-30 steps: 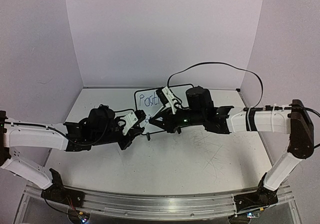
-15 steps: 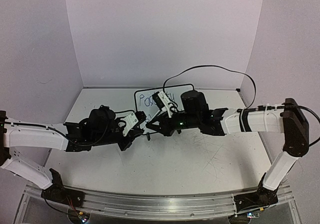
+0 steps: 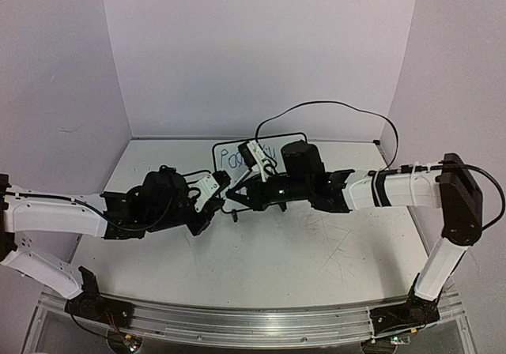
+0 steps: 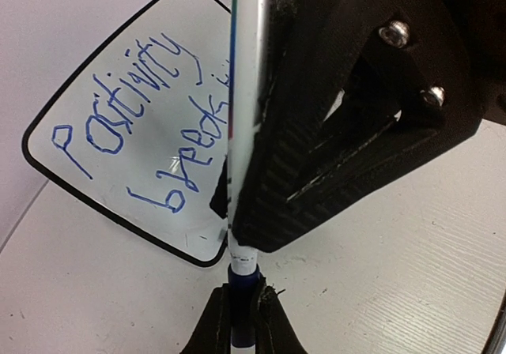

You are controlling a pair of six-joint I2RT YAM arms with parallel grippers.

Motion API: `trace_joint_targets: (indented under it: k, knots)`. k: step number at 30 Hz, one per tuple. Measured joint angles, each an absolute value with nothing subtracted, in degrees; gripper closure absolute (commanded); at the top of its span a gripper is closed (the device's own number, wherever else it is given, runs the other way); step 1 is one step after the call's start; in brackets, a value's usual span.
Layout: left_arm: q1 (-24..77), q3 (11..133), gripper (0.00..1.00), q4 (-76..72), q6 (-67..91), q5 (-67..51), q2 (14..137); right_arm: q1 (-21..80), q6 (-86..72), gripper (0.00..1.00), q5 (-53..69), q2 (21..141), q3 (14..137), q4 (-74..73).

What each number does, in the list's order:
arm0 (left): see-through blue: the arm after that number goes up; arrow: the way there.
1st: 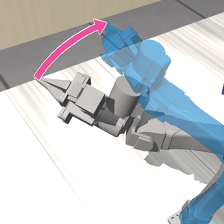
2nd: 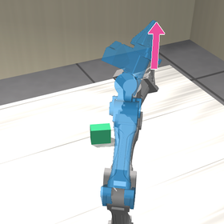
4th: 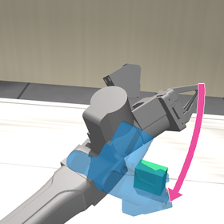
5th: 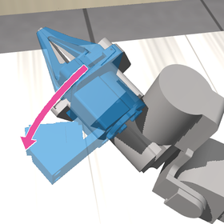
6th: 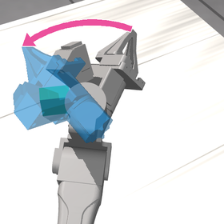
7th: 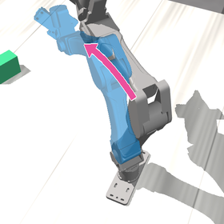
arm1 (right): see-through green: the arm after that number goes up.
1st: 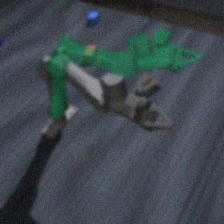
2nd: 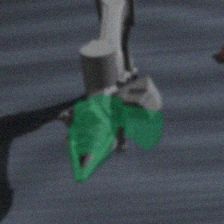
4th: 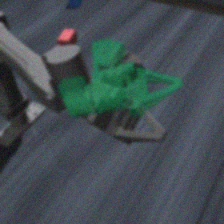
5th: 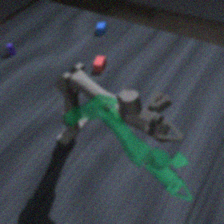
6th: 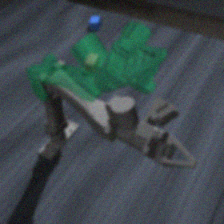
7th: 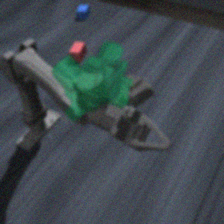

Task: Write a sentence on the whiteboard
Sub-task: Insert the pen cap into the whiteboard marker.

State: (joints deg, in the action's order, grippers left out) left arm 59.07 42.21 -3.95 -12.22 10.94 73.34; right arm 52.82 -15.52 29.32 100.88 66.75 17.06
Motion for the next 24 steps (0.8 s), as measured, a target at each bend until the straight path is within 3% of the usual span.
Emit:
trace_joint_targets:
  k: [5,10,24]
  knots:
    - [61.82,45.80,1.00,-1.49,-13.65,19.64,75.52,52.63,-19.21,1.00,29.06,102.65,70.05,14.67]
    - [62.11,46.81,1.00,0.30,-14.16,20.47,75.79,52.53,-20.65,1.00,29.33,103.02,70.61,14.14]
    - [61.56,46.81,1.00,10.88,-8.95,0.25,71.70,52.21,-0.45,1.00,46.46,103.63,71.77,3.34]
